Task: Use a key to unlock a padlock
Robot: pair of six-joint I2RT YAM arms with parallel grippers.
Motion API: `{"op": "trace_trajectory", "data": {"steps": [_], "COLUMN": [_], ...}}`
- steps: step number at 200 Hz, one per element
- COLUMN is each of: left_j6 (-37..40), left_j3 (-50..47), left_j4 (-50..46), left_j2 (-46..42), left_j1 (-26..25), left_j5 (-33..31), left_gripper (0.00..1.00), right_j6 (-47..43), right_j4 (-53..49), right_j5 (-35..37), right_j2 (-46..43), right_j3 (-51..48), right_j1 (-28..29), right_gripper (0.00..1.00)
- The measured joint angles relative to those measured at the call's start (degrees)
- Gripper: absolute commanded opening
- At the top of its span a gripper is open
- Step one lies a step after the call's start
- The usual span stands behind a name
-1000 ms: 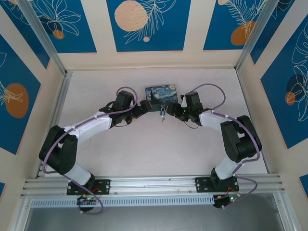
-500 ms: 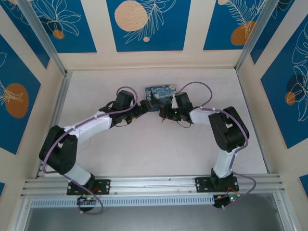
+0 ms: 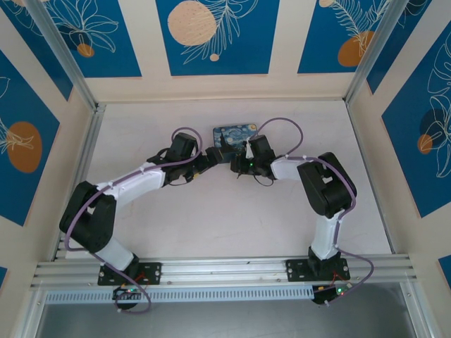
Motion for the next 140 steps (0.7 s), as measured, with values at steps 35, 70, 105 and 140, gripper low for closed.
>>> {"op": "trace_trajectory", "data": {"steps": [35, 70, 105, 140], "left_j6": [0.0, 0.02, 0.04, 0.72], "left_j3": [0.52, 0.96, 1.86, 2.4], "left_j4": [-0.11, -0.11, -0.42, -0.63], "left_j2": [0.02, 0.04, 0.5, 0.55], "left_j1": [0.0, 0.0, 0.0, 0.0], "left_j5": [0.0, 0.0, 0.0, -0.02], "left_gripper": [1.0, 1.0, 1.0, 1.0], "right_j6": [0.0, -0.48, -0.63, -0.66], "right_j4": [0.42, 1.64, 1.7, 0.31], "right_j5": [0.76, 1.33, 0.79, -1.99], "right_j2": [0.57, -0.39, -2.84, -6.49], "right_j3": [0.39, -1.62, -4.72, -8.02], "right_j1": [0.0, 0.04, 0.02, -0.02], "right_gripper": [0.28, 0.09, 0.0, 0.0]}}
